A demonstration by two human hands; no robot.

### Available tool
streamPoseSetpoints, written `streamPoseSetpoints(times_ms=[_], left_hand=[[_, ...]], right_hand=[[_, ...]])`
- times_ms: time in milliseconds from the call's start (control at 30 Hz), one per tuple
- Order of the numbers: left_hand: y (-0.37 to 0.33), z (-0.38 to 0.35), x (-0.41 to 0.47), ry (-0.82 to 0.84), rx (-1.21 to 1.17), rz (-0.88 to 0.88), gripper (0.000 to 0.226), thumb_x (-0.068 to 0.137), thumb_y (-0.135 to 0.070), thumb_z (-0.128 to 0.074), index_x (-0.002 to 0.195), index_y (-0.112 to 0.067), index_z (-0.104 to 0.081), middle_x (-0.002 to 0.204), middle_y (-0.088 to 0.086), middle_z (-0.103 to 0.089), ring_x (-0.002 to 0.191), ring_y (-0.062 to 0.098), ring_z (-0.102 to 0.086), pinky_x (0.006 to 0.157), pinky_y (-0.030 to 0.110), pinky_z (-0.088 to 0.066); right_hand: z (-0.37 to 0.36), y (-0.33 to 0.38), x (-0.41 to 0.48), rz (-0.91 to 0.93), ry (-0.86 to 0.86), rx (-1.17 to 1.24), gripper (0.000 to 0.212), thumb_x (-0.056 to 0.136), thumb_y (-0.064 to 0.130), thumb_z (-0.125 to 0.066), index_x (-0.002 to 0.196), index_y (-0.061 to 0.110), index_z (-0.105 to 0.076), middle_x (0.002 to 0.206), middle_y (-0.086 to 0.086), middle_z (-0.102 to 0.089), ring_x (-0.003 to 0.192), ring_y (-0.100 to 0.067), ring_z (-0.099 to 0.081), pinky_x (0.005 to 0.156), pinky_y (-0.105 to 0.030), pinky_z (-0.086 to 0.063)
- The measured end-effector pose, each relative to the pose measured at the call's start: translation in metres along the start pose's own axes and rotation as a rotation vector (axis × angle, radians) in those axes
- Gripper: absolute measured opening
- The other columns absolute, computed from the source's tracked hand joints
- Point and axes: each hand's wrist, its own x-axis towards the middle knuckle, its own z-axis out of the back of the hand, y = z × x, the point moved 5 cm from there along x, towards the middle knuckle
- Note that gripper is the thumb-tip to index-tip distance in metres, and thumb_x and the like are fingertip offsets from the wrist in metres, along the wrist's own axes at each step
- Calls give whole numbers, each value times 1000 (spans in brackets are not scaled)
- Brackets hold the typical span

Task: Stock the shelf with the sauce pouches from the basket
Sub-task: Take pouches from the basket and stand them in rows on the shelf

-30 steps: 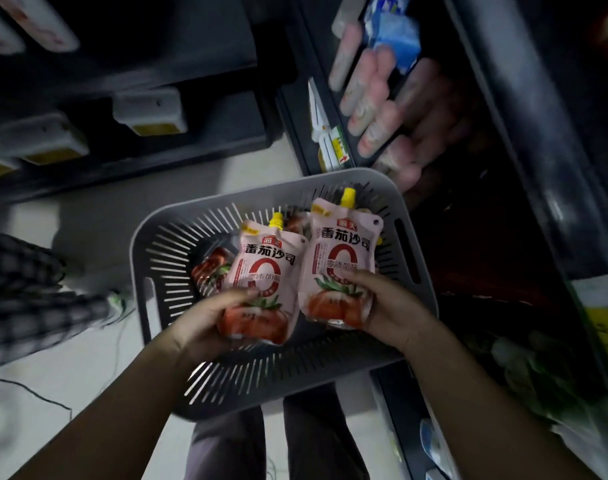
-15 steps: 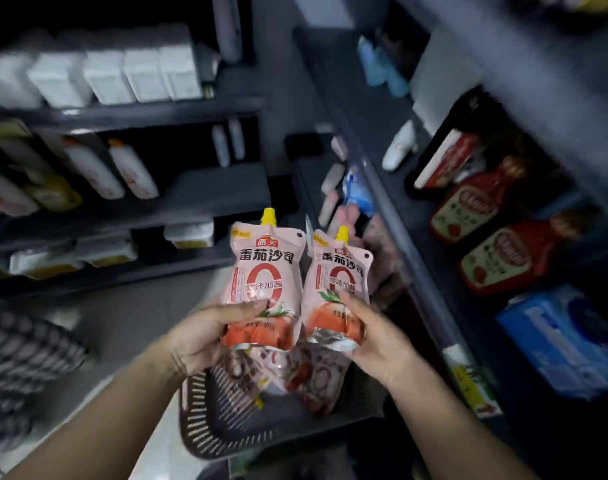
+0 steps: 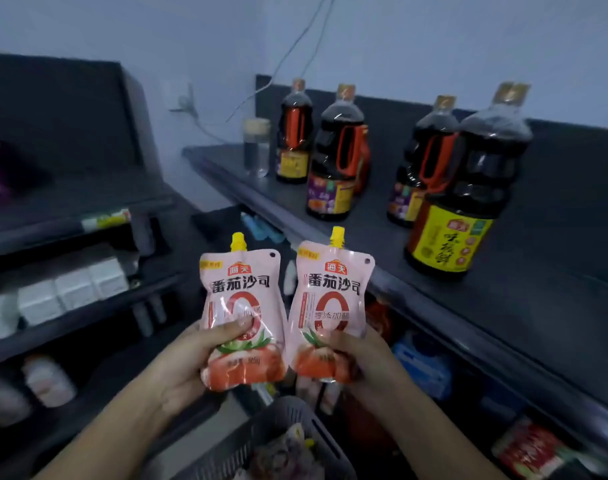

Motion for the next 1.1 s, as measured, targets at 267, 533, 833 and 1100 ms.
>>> streamPoseSetpoints(times_ms=[267, 533, 833, 1100], left_hand=[[-8, -97, -1, 311, 150, 38, 75, 31, -14, -93, 101, 0, -69, 99, 29, -69, 79, 38, -71, 62, 43, -59], [25, -204, -13, 441, 243, 55, 56, 50, -21, -84, 100, -2, -68, 93, 24, -72, 76, 36, -72, 68, 41, -58], [73, -337, -34, 647, 338, 18, 46, 56, -24, -82, 95, -4, -69, 87, 21, -74, 71, 33, -73, 57, 34, -58], [134, -424, -30, 746, 383, 12, 65, 31, -37, -94, 87, -11, -75, 96, 22, -73, 85, 37, -71, 68, 39, -60]], right_hand=[[43, 47, -96, 179, -308, 74, 43, 65, 17, -73, 104, 1, -65, 97, -19, -73, 81, -30, -72, 65, -36, -59], [101, 85, -201, 319, -566, -4, 47, 67, 14, -79, 109, -2, -62, 98, -22, -72, 82, -33, -71, 66, -37, -57], [186, 109, -329, 414, -750, -28, 72, 45, 29, -92, 107, 3, -67, 101, -19, -73, 86, -30, -72, 65, -30, -57], [280, 121, -433, 443, -909, -65, 81, 35, 35, -93, 106, 6, -67, 96, -15, -74, 84, -29, -73, 65, -32, -59]])
